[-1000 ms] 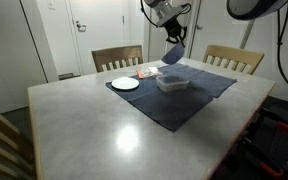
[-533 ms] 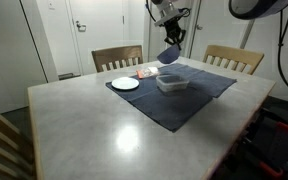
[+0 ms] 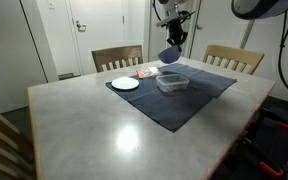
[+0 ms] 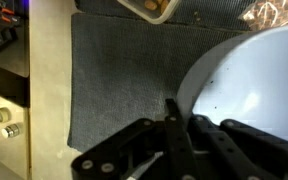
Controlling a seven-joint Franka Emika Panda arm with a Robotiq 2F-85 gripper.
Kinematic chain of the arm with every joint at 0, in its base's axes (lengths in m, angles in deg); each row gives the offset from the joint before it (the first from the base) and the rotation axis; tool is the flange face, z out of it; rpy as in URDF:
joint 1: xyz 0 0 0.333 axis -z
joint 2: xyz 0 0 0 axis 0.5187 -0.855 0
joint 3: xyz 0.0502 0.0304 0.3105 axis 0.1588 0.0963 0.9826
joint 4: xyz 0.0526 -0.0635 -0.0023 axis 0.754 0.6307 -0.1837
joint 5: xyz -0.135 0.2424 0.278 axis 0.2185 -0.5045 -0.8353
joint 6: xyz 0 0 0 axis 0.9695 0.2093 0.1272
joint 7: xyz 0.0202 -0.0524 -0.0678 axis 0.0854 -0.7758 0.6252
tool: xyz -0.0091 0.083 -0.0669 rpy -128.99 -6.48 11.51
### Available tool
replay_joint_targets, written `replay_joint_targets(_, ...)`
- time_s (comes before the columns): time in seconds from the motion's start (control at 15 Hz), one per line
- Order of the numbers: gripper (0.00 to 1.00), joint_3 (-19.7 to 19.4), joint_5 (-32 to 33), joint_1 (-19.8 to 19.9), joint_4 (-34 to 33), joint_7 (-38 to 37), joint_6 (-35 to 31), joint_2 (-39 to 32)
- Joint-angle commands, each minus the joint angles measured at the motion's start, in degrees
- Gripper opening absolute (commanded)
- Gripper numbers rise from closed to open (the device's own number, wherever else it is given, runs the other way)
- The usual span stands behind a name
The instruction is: Pour the contents from the blue bowl into the clear bowl
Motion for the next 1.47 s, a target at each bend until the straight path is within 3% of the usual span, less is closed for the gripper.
replay_joint_targets(0.0, 0.01, 1.4, -2.7, 2.1, 0.0, -3.2, 0.8, 0.1)
replay_joint_targets(0.4, 0.01, 2.3, -3.8, 4.3, 2.1, -6.5, 0.8, 0.7)
replay_joint_targets(0.47, 0.01, 2.4, -4.3, 4.8, -2.5, -7.1, 2.9, -2.1)
replay_joint_targets(1.2, 0.01, 2.9, -5.5, 7.3, 1.7, -9.1, 1.6, -4.0)
replay_joint_targets(1.33, 0.01, 2.5, -5.7, 7.6, -2.0, -9.3, 2.7, -6.8)
replay_joint_targets(1.4, 0.01, 2.7, -5.4, 7.7, 1.9, -9.1, 1.1, -4.7)
